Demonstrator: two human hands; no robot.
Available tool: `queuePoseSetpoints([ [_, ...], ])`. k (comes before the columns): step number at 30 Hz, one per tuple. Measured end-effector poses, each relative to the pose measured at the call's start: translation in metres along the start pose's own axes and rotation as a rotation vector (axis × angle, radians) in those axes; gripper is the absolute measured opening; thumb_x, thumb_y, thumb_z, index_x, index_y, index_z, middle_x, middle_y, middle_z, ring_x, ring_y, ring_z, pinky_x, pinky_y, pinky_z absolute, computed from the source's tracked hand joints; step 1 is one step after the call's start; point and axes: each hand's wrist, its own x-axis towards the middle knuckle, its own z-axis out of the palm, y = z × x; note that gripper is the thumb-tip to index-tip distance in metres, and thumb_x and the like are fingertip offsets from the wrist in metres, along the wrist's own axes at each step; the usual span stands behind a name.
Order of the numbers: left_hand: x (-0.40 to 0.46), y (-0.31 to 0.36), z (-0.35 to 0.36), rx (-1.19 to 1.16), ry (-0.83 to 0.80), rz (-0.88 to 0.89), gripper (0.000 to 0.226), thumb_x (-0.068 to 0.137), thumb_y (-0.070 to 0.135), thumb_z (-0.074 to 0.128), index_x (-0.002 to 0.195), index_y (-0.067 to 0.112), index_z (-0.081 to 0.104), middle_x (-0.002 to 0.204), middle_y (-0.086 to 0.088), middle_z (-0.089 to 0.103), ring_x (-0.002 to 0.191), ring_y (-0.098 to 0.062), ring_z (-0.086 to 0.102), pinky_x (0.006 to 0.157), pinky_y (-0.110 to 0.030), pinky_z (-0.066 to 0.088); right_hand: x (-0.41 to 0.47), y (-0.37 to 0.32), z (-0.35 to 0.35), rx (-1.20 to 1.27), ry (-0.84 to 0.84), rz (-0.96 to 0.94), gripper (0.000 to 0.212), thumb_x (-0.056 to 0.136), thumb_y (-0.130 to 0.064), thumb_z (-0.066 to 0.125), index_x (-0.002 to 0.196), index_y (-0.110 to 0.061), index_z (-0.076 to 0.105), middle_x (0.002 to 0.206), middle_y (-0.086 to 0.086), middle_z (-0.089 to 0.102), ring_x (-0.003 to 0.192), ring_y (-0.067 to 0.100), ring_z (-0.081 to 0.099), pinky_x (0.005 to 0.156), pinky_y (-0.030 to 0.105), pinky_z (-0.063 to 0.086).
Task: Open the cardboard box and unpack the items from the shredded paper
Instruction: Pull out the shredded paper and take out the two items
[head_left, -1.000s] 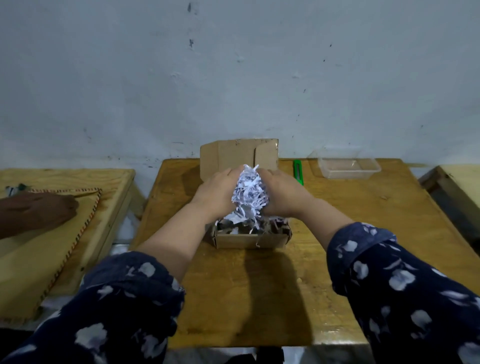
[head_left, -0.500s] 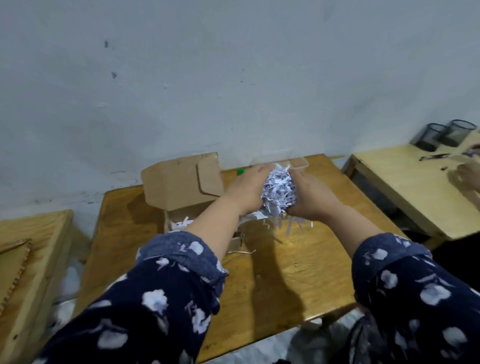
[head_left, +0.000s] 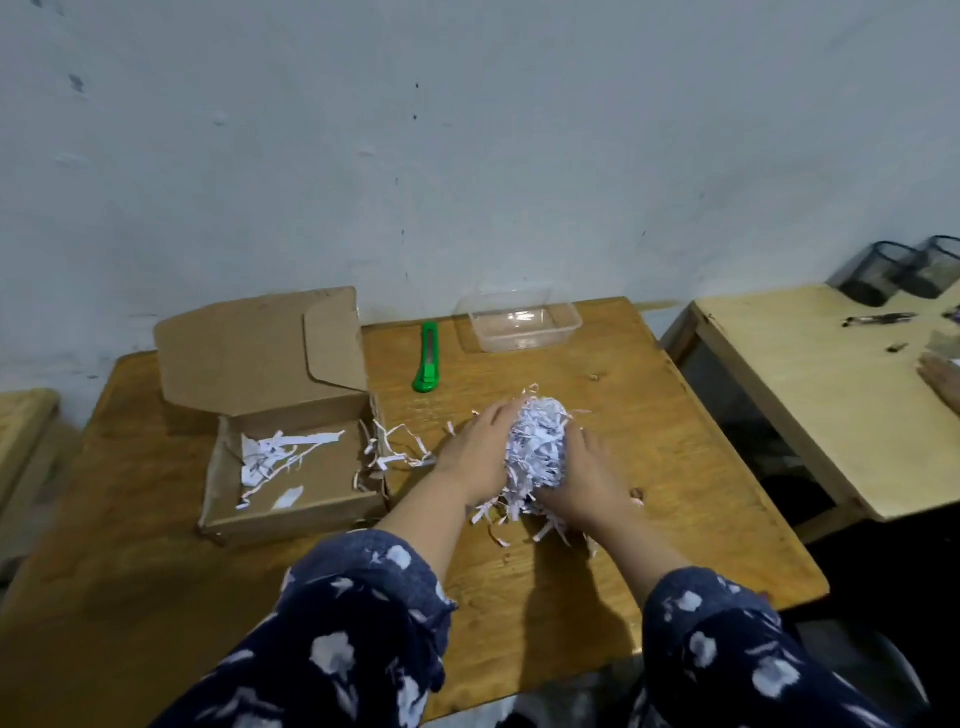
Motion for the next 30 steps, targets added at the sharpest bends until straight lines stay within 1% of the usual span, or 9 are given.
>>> queuePoseSetpoints([
  [4, -0.006, -0.008, 0.0, 0.047, 0.024, -0.131, 0.094, 0.081, -0.011, 0.053, 0.152, 0.033, 0.01, 0.152, 0.001, 0.03, 0.128, -0.027, 0.044, 0.09, -0.038, 0.048, 0.014, -0.003, 0.001, 0.009, -0.104, -0.069, 0.103, 0.073, -0.046, 0.073, 0.149, -0.014, 0.012, 0.146, 0.011, 0.032, 0.131, 0.032, 0.032, 0.106, 0.04, 0.031],
  [10, -0.025, -0.009, 0.002, -0.041, 0.21, -0.222, 0.108, 0.072, -0.01, 0.064, 0.152, 0.034, 0.005, 0.158, 0.011, 0.007, 0.141, -0.028, 0.026, 0.11, -0.048, 0.036, 0.016, -0.018, 0.006, 0.159, -0.265, -0.056, 0.11, 0.07, -0.054, 0.075, 0.15, -0.014, 0.009, 0.158, 0.013, 0.009, 0.144, 0.034, 0.01, 0.115, 0.045, 0.02],
  [12, -0.034, -0.005, 0.003, -0.115, 0.281, -0.21, 0.097, 0.073, -0.008, 0.06, 0.148, 0.036, 0.018, 0.155, 0.017, 0.007, 0.138, -0.028, 0.03, 0.108, -0.048, 0.037, 0.018, -0.015, -0.008, 0.26, -0.393, -0.042, 0.112, 0.068, -0.053, 0.076, 0.151, -0.019, 0.008, 0.16, 0.01, 0.0, 0.146, 0.033, 0.006, 0.117, 0.048, 0.017],
  [14, -0.042, 0.0, 0.004, -0.108, 0.383, -0.191, 0.073, 0.077, 0.0, 0.057, 0.138, 0.033, 0.034, 0.149, 0.012, 0.016, 0.128, -0.028, 0.04, 0.105, -0.048, 0.04, 0.023, -0.009, -0.026, 0.412, -0.475, -0.036, 0.097, 0.074, -0.047, 0.073, 0.15, -0.023, 0.017, 0.159, 0.008, 0.016, 0.142, 0.031, 0.025, 0.114, 0.048, 0.028],
  [16, -0.046, 0.005, 0.008, -0.062, 0.48, -0.186, 0.046, 0.085, 0.013, 0.053, 0.128, 0.027, 0.042, 0.137, 0.002, 0.028, 0.119, -0.025, 0.045, 0.101, -0.044, 0.04, 0.026, -0.001, -0.044, 0.495, -0.437, -0.038, 0.07, 0.084, -0.033, 0.068, 0.144, -0.023, 0.034, 0.149, 0.006, 0.04, 0.114, 0.023, 0.056, 0.097, 0.037, 0.047],
  [19, -0.043, 0.012, 0.017, -0.064, 0.548, -0.242, 0.032, 0.094, 0.035, 0.048, 0.123, 0.021, 0.042, 0.127, -0.001, 0.033, 0.115, -0.021, 0.044, 0.097, -0.038, 0.039, 0.029, 0.005, -0.057, 0.518, -0.262, -0.048, 0.04, 0.088, -0.019, 0.06, 0.127, -0.027, 0.056, 0.121, 0.005, 0.063, 0.066, 0.017, 0.059, 0.063, 0.03, 0.052],
  [21, -0.038, 0.014, 0.022, -0.094, 0.496, -0.304, 0.043, 0.093, 0.043, 0.05, 0.129, 0.023, 0.038, 0.131, -0.001, 0.03, 0.118, -0.021, 0.041, 0.099, -0.038, 0.039, 0.028, 0.001, -0.055, 0.55, -0.185, -0.095, 0.032, 0.089, -0.016, 0.06, 0.118, -0.028, 0.062, 0.13, 0.004, 0.057, 0.09, 0.029, 0.065, 0.063, 0.028, 0.051],
  [24, -0.031, 0.012, 0.027, -0.139, 0.343, -0.326, 0.055, 0.091, 0.038, 0.057, 0.14, 0.026, 0.034, 0.142, 0.0, 0.026, 0.128, -0.021, 0.037, 0.103, -0.039, 0.039, 0.023, -0.009, -0.033, 0.396, -0.191, -0.232, 0.032, 0.085, -0.026, 0.067, 0.117, -0.031, 0.064, 0.132, 0.005, 0.05, 0.117, 0.028, 0.053, 0.093, 0.038, 0.048],
  [30, -0.03, 0.005, 0.023, -0.241, 0.413, -0.344, 0.031, 0.092, 0.02, 0.06, 0.12, 0.032, 0.054, 0.127, 0.005, 0.042, 0.093, -0.019, 0.057, 0.079, -0.03, 0.046, 0.029, -0.005, -0.027, 0.424, -0.038, -0.061, 0.022, 0.085, -0.017, 0.069, 0.106, -0.009, 0.069, 0.083, 0.003, 0.062, 0.064, 0.017, 0.062, 0.058, 0.027, 0.05],
])
